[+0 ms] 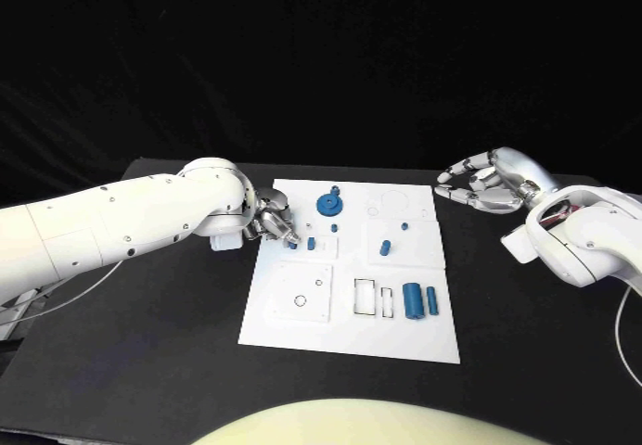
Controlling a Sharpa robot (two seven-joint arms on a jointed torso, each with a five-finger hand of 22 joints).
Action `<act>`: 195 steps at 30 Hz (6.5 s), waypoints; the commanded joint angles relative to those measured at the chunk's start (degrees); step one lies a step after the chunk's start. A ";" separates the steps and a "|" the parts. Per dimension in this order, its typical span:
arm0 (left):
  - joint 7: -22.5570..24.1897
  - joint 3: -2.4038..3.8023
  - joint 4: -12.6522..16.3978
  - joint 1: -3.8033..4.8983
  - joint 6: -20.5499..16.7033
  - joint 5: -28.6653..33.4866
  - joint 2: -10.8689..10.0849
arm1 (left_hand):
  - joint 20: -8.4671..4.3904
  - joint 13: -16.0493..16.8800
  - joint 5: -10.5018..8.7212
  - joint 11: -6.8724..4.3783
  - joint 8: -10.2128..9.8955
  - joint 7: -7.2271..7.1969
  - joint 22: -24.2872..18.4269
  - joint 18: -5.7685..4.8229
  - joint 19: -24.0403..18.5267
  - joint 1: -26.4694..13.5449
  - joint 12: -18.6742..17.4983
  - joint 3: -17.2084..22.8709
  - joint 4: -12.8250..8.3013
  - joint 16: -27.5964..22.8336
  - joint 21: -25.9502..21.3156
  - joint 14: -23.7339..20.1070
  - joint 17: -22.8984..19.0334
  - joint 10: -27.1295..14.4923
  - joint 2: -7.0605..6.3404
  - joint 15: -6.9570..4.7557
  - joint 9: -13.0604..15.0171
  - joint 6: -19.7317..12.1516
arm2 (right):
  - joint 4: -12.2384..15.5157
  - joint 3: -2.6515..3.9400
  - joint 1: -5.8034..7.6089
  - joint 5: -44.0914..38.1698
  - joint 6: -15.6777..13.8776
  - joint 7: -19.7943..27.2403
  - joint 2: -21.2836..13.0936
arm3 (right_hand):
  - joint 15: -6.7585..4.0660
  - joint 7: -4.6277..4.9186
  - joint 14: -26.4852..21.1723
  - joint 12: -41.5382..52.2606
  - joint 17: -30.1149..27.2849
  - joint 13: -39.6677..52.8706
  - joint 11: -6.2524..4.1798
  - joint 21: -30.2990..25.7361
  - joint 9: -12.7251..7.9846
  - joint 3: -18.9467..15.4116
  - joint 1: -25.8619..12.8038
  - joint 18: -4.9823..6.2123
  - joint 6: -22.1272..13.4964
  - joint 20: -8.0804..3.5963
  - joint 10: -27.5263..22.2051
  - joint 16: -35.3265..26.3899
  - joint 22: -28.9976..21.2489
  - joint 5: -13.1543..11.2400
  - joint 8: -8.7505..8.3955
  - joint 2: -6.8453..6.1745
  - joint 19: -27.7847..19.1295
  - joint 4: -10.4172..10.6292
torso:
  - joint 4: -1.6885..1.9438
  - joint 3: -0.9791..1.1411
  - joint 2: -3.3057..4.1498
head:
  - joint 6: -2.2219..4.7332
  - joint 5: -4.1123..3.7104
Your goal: Assemble the parts on the task board
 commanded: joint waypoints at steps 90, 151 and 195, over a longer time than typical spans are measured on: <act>24.16 -1.21 -5.57 -2.97 -18.04 -31.61 9.33 | 4.45 -32.85 -0.98 5.89 -13.44 4.72 -17.51 2.94 -9.19 22.68 -28.75 -12.51 0.68 -13.52 -15.36 -7.12 -15.38 -23.35 -1.63 4.72 -17.44 -5.53 | -0.32 0.00 -0.61 -0.03 0.27 0.91 0.45 | -0.46 -0.22 4.13 -0.49 6.84 7.53 -0.23 -0.60 0.09 0.13 -0.58 0.62 -0.43 -0.41 -0.27 -0.29 13.03 0.40 0.33 -0.01 3.74 0.16 | -0.02 0.03 0.00 | 1.44 -1.52; 24.63 2.93 3.52 -2.97 -20.67 -26.26 -1.08 | 3.91 -37.84 -2.37 5.15 -17.44 4.45 -11.42 2.01 -7.44 21.01 -40.01 -8.91 -3.52 -10.95 -9.96 -3.78 -14.86 -11.47 -0.16 4.01 -18.04 3.11 | -0.65 0.00 -0.61 -0.04 0.27 0.82 0.34 | -0.46 -0.22 4.14 -0.42 6.88 7.60 -0.22 -0.57 0.10 0.17 -0.60 0.61 -0.42 -0.41 -0.20 -0.28 13.05 0.40 0.41 0.02 3.77 0.18 | 0.07 0.04 0.07 | 2.19 -0.94; 24.40 2.37 -0.90 -4.16 -17.71 -26.38 0.77 | 3.91 -37.88 -2.37 5.16 -17.59 4.48 -11.69 2.08 -7.64 21.01 -40.32 -8.93 -3.61 -11.06 -10.17 -3.91 -15.17 -11.23 -0.12 4.01 -18.02 3.18 | -0.64 0.00 -0.74 -0.04 0.29 0.90 0.48 | -0.46 -0.22 4.14 -0.42 6.88 7.60 -0.22 -0.57 0.10 0.17 -0.60 0.61 -0.42 -0.41 -0.20 -0.28 13.05 0.40 0.41 0.02 3.77 0.18 | -0.04 0.04 0.04 | 1.58 -0.91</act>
